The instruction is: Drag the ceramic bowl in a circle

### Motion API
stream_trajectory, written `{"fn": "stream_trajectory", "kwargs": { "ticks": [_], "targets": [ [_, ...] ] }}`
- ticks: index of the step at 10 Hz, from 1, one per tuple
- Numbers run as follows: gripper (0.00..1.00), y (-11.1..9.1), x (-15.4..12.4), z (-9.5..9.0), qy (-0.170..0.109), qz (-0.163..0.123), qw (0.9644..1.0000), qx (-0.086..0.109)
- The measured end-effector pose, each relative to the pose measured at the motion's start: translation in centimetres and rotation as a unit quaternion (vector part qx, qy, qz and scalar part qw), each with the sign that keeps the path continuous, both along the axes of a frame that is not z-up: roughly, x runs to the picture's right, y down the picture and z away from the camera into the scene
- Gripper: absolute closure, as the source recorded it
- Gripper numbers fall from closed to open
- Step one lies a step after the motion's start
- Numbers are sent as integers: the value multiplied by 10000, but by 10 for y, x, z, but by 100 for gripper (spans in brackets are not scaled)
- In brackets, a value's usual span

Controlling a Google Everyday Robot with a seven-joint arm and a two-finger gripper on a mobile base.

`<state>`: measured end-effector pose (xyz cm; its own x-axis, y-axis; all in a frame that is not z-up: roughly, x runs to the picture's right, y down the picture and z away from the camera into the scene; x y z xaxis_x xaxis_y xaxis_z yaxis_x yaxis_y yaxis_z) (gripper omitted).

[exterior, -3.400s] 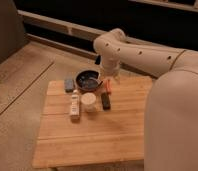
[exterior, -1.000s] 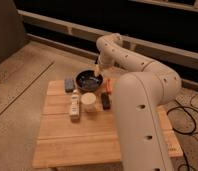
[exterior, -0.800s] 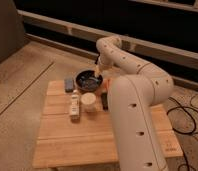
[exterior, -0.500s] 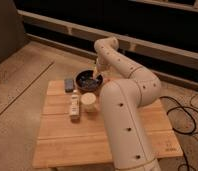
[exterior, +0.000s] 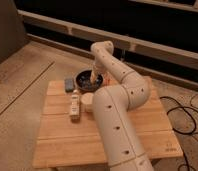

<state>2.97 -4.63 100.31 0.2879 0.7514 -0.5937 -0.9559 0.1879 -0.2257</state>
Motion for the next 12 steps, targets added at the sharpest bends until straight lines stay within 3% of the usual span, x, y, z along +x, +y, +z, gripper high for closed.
{"fn": "stream_trajectory", "kwargs": {
  "ticks": [2, 8, 12],
  "targets": [
    [36, 5, 4, 3, 63, 89, 9999, -120],
    [97, 9, 11, 4, 33, -11, 9997, -257],
    [100, 16, 15, 4, 49, -18, 9993, -366]
  ]
}}
